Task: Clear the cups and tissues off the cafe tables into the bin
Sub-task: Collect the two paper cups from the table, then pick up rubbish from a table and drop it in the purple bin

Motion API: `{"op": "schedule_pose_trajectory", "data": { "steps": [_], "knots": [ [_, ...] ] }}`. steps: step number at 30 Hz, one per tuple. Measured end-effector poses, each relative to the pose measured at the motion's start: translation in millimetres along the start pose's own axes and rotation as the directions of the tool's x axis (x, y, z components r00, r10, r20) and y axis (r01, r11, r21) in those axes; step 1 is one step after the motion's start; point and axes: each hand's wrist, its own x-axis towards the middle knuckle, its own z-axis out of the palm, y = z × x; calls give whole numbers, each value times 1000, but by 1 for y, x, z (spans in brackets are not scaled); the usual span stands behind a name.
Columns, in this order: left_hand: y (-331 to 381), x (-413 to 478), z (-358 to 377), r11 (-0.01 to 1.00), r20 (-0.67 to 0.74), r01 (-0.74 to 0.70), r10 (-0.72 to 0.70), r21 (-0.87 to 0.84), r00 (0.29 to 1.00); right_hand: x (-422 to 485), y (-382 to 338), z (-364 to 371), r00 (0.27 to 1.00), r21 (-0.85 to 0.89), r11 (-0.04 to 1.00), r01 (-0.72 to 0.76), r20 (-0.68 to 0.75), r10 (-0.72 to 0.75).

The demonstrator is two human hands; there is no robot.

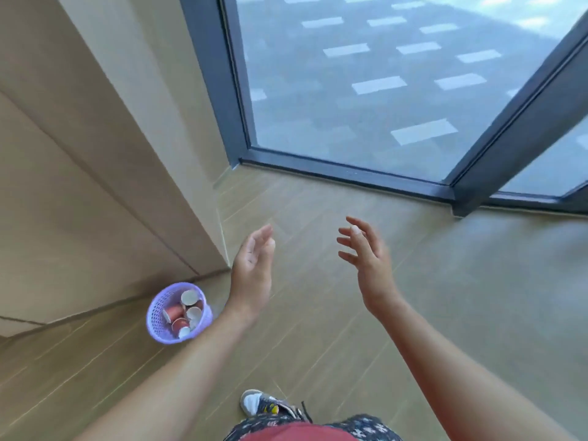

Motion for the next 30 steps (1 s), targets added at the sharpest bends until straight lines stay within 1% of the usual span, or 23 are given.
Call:
{"op": "schedule_pose_trajectory", "data": {
  "steps": [3,6,9,12,15,20,25,30],
  "knots": [
    [9,-23,80,999,126,-35,31,34,992,-17,-11,-86,990,37,999,37,-140,-31],
    [15,-62,168,996,249,-68,53,51,967,-42,-21,-180,960,57,995,77,-275,-58],
    [18,-109,261,996,364,-87,74,20,928,-76,-29,-277,914,59,991,122,-396,-89],
    [17,-160,349,996,486,-84,85,-24,870,-117,-36,-368,852,53,984,168,-510,-118],
    [17,-211,427,995,611,-90,94,-37,786,-160,-42,-448,769,51,978,203,-626,-127],
    [13,-288,533,993,783,-105,100,-45,614,-225,-40,-555,596,65,964,258,-796,-106],
    [1,-351,635,995,888,-75,87,-60,451,-273,-31,-640,412,54,951,303,-908,-80],
    [-16,-406,744,998,965,-38,54,-46,258,-301,-29,-735,220,1,953,302,-973,-69]
  ]
}}
